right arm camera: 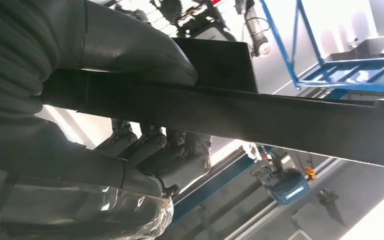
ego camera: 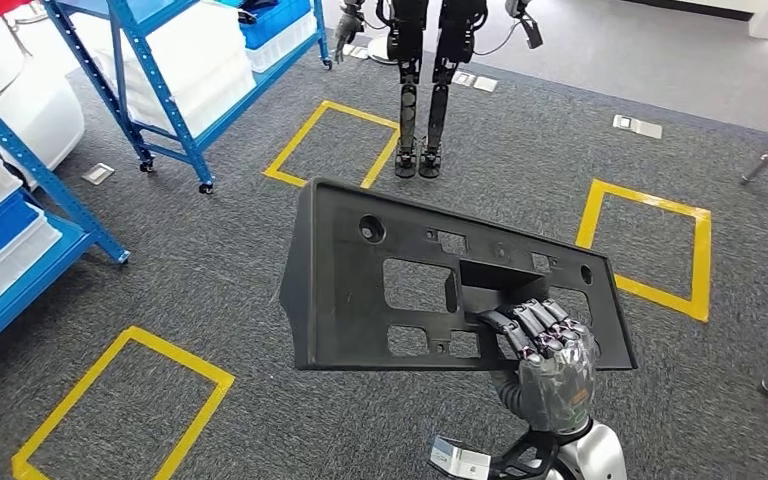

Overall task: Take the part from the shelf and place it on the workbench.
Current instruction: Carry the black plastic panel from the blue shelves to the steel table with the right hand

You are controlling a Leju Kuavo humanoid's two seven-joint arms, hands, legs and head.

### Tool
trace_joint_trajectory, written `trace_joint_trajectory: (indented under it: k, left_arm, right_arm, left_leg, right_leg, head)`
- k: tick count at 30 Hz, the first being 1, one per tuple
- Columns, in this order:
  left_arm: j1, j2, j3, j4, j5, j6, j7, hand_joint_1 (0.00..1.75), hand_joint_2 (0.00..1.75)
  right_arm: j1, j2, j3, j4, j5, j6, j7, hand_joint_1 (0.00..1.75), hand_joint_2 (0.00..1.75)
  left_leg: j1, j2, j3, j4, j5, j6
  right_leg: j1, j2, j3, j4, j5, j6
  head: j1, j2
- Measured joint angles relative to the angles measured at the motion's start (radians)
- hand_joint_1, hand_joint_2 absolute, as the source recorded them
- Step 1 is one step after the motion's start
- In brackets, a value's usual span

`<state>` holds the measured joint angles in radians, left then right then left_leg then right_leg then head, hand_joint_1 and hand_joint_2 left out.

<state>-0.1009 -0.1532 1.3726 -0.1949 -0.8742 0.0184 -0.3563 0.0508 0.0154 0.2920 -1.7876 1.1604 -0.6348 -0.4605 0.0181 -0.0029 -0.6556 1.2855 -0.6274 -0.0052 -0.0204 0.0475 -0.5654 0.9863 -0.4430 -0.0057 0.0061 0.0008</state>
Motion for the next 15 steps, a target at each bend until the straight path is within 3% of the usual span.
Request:
trace_joint_trajectory:
  k: [2, 3, 5, 6, 8, 10, 12, 14, 15]
  left_arm:
    - [0.001, 0.000, 0.001, 0.000, -0.003, -0.002, 0.001, 0.00, 1.75]
    - [0.000, 0.001, 0.001, 0.000, -0.006, -0.004, 0.002, 0.00, 1.75]
    - [0.001, 0.002, 0.000, 0.000, -0.013, -0.009, 0.004, 0.00, 1.75]
    - [0.001, 0.003, 0.000, 0.000, -0.016, -0.010, 0.005, 0.00, 1.75]
    - [0.000, 0.001, 0.000, 0.000, -0.017, -0.011, 0.005, 0.00, 1.75]
    - [-0.002, 0.000, 0.000, 0.000, -0.020, -0.013, 0.005, 0.00, 1.75]
    - [0.000, 0.000, -0.001, 0.000, -0.028, -0.020, 0.005, 0.00, 1.75]
    - [0.002, 0.002, -0.002, 0.000, -0.037, -0.027, 0.005, 0.00, 1.75]
    - [0.001, 0.003, -0.003, 0.000, -0.042, -0.029, 0.006, 0.00, 1.75]
  right_arm:
    - [0.002, 0.001, -0.008, 0.002, -0.004, 0.000, -0.012, 1.75, 1.75]
    - [0.002, 0.002, -0.012, 0.002, -0.006, 0.000, -0.019, 1.75, 1.75]
    - [0.003, 0.004, -0.021, 0.002, -0.008, 0.000, -0.031, 1.75, 1.75]
    - [0.005, 0.004, -0.025, 0.002, -0.008, 0.000, -0.034, 1.75, 1.75]
    - [0.008, 0.006, -0.033, 0.001, -0.008, 0.000, -0.038, 1.75, 1.75]
    - [0.011, 0.007, -0.041, -0.001, -0.009, 0.000, -0.042, 1.75, 1.75]
    - [0.016, 0.007, -0.053, -0.003, -0.010, 0.000, -0.049, 1.75, 1.75]
    - [0.027, 0.008, -0.067, -0.004, -0.010, 0.000, -0.061, 1.75, 1.75]
    - [0.034, 0.009, -0.075, -0.005, -0.010, 0.000, -0.067, 1.75, 1.75]
  left_leg:
    - [0.001, -0.014, 0.046, -0.103, 0.070, 0.006]
    - [0.003, -0.041, 0.079, -0.175, 0.102, 0.009]
    - [0.004, -0.086, 0.121, -0.270, 0.135, 0.013]
    - [0.002, -0.094, 0.124, -0.281, 0.134, 0.015]
    - [-0.002, -0.068, 0.126, -0.290, 0.141, 0.024]
    - [-0.001, -0.038, 0.131, -0.307, 0.152, 0.039]
    - [-0.003, -0.004, 0.134, -0.316, 0.157, 0.047]
    - [-0.006, 0.030, 0.133, -0.315, 0.156, 0.049]
    - [-0.007, 0.045, 0.133, -0.315, 0.155, 0.048]
  right_leg:
    - [0.001, 0.028, 0.001, 0.003, 0.000, 0.001]
    - [0.001, 0.041, 0.000, 0.005, 0.001, 0.002]
    - [0.004, 0.064, -0.008, 0.010, 0.003, 0.008]
    - [0.004, 0.075, -0.014, 0.010, 0.006, 0.014]
    - [0.003, 0.093, -0.027, 0.008, 0.013, 0.030]
    - [0.007, 0.054, -0.052, 0.045, -0.004, 0.033]
    - [0.009, -0.010, -0.112, 0.164, -0.059, 0.027]
    - [0.004, -0.032, -0.170, 0.289, -0.105, 0.031]
    - [0.001, -0.035, -0.175, 0.305, -0.107, 0.039]
  head:
    - [0.000, 0.000]
    - [0.000, 0.000]
    - [0.001, 0.000]
    - [0.001, 0.000]
    - [0.001, 0.000]
    - [0.004, 0.000]
    - [0.010, 0.000]
    - [0.012, 0.000]
    - [0.012, 0.000]
